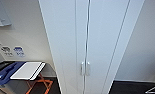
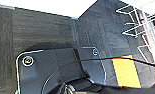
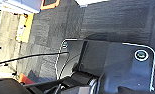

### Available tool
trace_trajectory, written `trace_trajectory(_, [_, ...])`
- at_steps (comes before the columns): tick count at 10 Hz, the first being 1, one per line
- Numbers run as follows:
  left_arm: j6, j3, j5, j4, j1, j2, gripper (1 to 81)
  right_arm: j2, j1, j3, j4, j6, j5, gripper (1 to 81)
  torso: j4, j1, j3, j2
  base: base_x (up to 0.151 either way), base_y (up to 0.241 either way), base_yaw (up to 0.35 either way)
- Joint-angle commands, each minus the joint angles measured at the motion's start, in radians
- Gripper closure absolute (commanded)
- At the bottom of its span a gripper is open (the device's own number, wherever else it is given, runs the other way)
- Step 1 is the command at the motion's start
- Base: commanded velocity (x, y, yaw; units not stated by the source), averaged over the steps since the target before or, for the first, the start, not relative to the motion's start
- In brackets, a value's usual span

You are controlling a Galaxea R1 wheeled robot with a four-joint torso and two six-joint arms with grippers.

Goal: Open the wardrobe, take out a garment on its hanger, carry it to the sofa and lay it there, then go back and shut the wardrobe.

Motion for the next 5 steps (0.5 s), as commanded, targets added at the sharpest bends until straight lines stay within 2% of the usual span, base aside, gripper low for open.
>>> trace_trajectory(1, [0.01, 0.269, 0.034, 0.19, -0.211, -0.225, 1.0, -0.214, 0.248, 0.295, -0.006, -0.005, -0.052, 1.0, 0.0, 0.0, 0.0, 0.0, 0.0, 0.0, 0.0])
trace_trajectory(5, [0.001, 0.348, 0.045, 0.185, -0.383, -0.293, 1.0, -0.273, 0.446, 0.394, -0.005, 0.001, -0.052, 1.0, 0.0, 0.0, -0.001, 0.0, 0.0, 0.0, 0.0])
